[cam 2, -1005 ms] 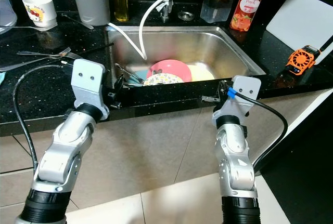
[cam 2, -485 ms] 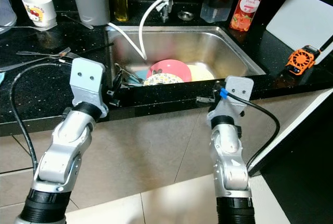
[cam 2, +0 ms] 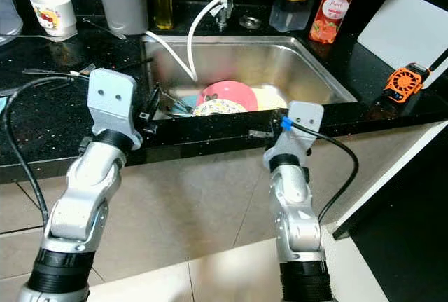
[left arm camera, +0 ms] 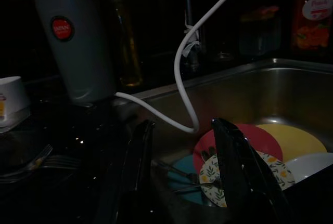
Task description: Kitchen organization
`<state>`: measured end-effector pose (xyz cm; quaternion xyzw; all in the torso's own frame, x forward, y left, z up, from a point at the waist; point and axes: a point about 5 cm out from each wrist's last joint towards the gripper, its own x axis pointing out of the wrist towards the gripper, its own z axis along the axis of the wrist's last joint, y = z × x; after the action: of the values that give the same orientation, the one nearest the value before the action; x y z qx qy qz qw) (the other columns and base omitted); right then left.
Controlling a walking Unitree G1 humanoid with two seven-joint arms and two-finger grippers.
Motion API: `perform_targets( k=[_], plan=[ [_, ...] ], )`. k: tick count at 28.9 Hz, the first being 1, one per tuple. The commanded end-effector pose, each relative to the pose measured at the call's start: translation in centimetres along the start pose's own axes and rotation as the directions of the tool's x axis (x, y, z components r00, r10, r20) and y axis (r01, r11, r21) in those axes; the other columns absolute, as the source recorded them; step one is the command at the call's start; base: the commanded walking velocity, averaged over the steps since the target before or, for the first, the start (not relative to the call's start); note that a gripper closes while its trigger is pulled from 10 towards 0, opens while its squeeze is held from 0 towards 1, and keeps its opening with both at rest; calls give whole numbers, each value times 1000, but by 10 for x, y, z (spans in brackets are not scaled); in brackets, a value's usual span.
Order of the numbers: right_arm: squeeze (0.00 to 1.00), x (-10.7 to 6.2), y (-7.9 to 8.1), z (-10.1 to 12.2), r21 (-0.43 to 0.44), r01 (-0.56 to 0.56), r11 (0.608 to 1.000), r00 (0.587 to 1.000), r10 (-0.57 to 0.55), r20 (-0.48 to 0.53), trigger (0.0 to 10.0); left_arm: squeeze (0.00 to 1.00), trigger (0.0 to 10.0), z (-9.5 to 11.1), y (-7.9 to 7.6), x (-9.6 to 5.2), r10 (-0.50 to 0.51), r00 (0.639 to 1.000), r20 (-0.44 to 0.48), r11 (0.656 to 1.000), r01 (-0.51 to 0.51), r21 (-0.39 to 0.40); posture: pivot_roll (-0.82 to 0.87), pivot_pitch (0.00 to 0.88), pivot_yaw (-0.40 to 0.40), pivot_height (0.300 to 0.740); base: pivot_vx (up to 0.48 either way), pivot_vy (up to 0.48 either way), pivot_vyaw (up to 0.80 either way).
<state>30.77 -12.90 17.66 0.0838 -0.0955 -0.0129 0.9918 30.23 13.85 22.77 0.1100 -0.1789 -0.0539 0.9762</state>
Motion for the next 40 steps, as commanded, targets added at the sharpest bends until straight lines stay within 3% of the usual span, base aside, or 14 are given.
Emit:
perform_targets(
  k=[1, 40],
  plan=[
    [0, -4, -5, -4, -5, 20, 1000, 1000, -20, -12, 10000, 0, 10000, -5, -5, -1, -28, 999, -19, 1000, 28, 5, 201, 9, -104, 740, 0, 0, 0],
    [0, -4, -12, -5, -13, 60, 998, 998, -60, -18, 10000, 0, 10000, -6, -16, -2, -56, 998, -30, 998, 56, -21, 188, 30, -100, 740, 0, 0, 0]
  ],
)
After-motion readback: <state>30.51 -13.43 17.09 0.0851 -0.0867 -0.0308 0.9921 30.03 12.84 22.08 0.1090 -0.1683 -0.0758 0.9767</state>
